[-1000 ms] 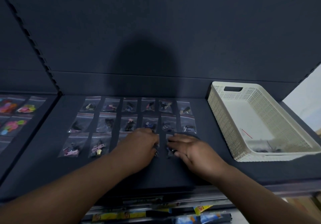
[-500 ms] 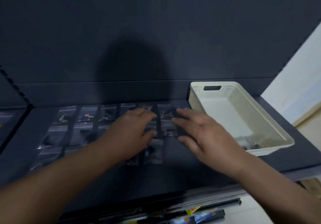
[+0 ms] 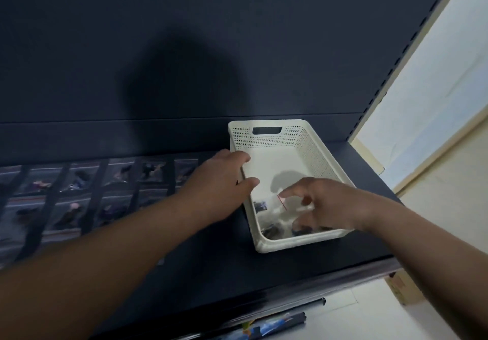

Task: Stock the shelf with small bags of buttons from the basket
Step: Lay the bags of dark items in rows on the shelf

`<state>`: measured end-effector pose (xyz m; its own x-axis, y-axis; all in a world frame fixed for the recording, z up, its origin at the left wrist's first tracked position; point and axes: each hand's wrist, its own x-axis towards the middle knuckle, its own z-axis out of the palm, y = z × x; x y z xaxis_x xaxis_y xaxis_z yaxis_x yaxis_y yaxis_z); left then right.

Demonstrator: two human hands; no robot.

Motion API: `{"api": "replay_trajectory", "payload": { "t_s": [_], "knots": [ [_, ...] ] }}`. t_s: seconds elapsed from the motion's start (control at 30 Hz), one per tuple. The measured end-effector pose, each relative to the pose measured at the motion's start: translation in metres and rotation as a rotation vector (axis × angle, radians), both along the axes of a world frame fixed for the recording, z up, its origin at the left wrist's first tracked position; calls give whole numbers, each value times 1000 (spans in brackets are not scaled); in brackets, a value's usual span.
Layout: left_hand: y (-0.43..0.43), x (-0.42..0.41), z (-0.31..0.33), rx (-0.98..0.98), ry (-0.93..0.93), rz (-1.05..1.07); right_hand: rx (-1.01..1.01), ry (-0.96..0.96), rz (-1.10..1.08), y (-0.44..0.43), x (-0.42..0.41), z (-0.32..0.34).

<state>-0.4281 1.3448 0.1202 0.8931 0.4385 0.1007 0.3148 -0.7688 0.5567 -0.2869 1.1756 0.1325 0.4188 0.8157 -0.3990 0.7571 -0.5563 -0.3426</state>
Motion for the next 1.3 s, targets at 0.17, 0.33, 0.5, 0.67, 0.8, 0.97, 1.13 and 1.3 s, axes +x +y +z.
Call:
{"api": "replay_trajectory", "payload": {
  "t_s": [0.17,0.33,0.5,0.67,0.8,0.97,1.13,1.3],
  "knots": [
    [-3,8,-8,18,36,56,-78,-55,177,26,3,-20],
    [-4,10,-9,13,55,77,-21,9,167,49,7,-27],
    [-4,10,-9,-4,55,91,125,136,126,55,21,-28],
    [-5,12,-7,-16,15,110,329,328,-1,46,31,-12],
    [-11,15,6,-21,-68,118,461,328,-17,38,29,7],
    [-23,16,35,-679,-166,81,641,322,-4,33,13,34],
    [-22,-4,47,-963,-202,99,727,253,-46,43,-16,46],
    [-3,-38,45,-935,-331,191,720,616,-271,59,-53,53]
  ]
}}
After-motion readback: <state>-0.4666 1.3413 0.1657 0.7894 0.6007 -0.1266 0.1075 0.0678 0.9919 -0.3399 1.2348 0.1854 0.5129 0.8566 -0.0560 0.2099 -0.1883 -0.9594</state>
